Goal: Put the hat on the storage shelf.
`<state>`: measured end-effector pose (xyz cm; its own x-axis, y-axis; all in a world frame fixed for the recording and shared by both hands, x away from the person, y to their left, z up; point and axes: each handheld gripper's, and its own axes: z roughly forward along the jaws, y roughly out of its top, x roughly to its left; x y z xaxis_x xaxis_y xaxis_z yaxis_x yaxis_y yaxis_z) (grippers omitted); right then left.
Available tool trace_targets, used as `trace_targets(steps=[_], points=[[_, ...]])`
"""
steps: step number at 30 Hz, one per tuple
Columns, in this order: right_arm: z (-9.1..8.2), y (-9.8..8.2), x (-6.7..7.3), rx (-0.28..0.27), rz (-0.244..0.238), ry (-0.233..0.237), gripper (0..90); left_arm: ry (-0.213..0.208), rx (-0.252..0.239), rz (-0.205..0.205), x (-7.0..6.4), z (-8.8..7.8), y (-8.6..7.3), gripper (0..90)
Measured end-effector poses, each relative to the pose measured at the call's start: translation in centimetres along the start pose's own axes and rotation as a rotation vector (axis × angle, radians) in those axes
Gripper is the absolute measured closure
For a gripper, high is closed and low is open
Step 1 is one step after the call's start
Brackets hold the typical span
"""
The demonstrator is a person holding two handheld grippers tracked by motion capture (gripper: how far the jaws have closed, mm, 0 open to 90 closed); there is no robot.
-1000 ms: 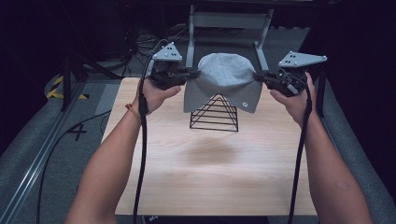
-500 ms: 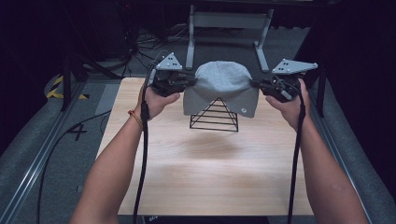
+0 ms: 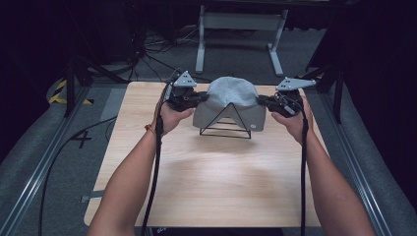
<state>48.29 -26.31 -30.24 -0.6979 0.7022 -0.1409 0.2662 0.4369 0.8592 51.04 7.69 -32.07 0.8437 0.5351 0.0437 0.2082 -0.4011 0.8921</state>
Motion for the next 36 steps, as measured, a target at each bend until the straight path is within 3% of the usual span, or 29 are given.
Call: trace_targets(steps=[3,6,10,13,16,17,20,22,23,24,25,27,28,31,32,35,36], points=[[0.7,-0.8,0.0,0.01,0.013,0.005,86.2,0.007,-0.017,-0.019,0.1,0.3,-0.7,85.2],[1.2,-1.3,0.2,0.017,0.02,0.008,86.2,0.021,-0.003,-0.007,0.0,0.7,-1.2,85.2],[2.2,-2.7,0.5,0.042,0.024,0.017,86.4,0.032,0.065,0.049,-0.5,1.8,-2.3,85.3],[2.6,-3.4,0.7,0.041,0.04,0.027,86.6,0.026,0.07,0.057,-0.9,2.3,-2.9,85.4],[2.7,-3.8,0.8,0.032,0.05,0.037,86.6,0.042,0.063,0.073,-1.1,2.4,-3.0,85.4],[2.6,-4.0,0.9,0.032,0.05,0.039,86.6,0.037,0.044,0.052,-1.3,2.3,-3.2,85.5],[2.3,-4.0,1.0,0.02,0.048,0.038,86.6,0.051,0.029,0.054,-1.3,2.0,-3.3,85.3],[2.0,-3.9,1.0,0.009,0.041,0.035,86.6,0.079,-0.021,0.019,-1.2,1.4,-3.1,84.6],[1.7,-3.8,1.0,-0.009,0.041,0.035,86.2,0.072,-0.049,0.004,-1.2,1.0,-3.0,80.9],[1.3,-3.6,0.9,-0.033,0.043,0.038,86.0,0.031,-0.073,0.007,-1.2,0.6,-2.9,82.2],[0.6,-3.3,1.0,-0.064,0.037,0.056,86.1,0.021,-0.088,0.028,-1.4,0.3,-2.8,84.5],[0.3,-3.2,1.1,-0.07,0.02,0.061,86.1,0.007,-0.107,0.048,-1.8,-0.3,-2.6,88.3],[0.1,-3.1,1.3,-0.074,0.002,0.066,86.2,-0.023,-0.11,0.051,-1.9,-0.5,-2.5,89.4],[-0.4,-2.9,1.9,-0.086,-0.03,0.093,86.0,-0.029,-0.085,0.069,-2.1,-0.4,-2.8,89.7],[-0.4,-2.9,2.0,-0.081,-0.033,0.096,85.4,-0.035,-0.091,0.058,-2.0,-0.3,-3.0,89.6],[-0.2,-3.3,2.3,-0.068,-0.042,0.099,83.1,-0.041,-0.08,0.022,-1.6,0.1,-3.6,71.9],[-0.1,-3.5,2.3,-0.064,-0.037,0.101,82.0,-0.016,-0.066,0.015,-1.6,0.4,-3.8,66.2]])
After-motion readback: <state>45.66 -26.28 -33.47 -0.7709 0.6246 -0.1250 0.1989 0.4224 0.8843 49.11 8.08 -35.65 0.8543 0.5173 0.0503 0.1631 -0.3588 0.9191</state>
